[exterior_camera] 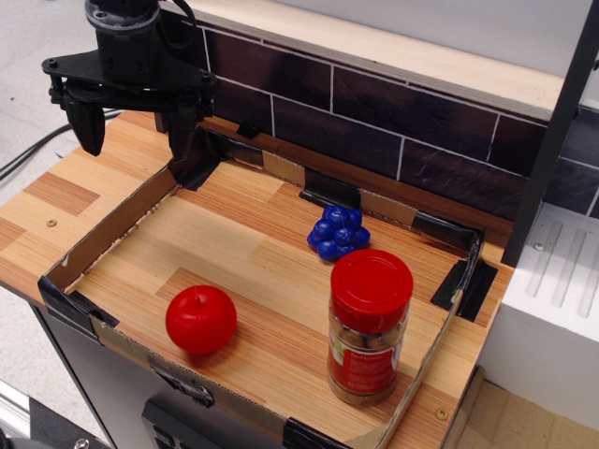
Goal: Topple basil bottle
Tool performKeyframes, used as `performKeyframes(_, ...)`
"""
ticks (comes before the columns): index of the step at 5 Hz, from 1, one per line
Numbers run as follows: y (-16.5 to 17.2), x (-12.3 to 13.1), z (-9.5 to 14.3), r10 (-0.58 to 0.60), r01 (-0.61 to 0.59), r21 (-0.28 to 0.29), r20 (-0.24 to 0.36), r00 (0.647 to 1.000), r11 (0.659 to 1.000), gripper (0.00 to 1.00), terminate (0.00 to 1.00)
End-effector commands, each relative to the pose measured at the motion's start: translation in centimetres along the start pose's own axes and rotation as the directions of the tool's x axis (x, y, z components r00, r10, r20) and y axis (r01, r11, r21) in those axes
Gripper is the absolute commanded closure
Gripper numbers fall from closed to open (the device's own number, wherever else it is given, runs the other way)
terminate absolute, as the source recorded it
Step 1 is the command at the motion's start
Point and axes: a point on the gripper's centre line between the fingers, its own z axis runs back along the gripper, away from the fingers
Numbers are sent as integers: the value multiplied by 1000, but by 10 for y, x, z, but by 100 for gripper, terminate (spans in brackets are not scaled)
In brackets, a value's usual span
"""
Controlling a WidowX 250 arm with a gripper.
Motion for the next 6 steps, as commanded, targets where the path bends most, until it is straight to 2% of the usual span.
performKeyframes(1, 0, 0, 0, 0, 0, 0, 0, 1000, 1000, 0, 0)
performKeyframes(2, -17, -12, 17, 227, -229, -51, -51, 973, 972, 0, 0)
performKeyframes(3, -34, -24, 22, 353, -353, -39, -21, 936, 935, 0, 0)
performKeyframes(4, -55, -36, 31, 423, -423, -27, -16, 906, 906, 0, 0)
performKeyframes(5, -77, -53, 48, 474, -476, -42, -53, 879, 878, 0, 0)
performKeyframes(6, -94, -70, 52, 496, -499, -65, -66, 866, 864, 0, 0)
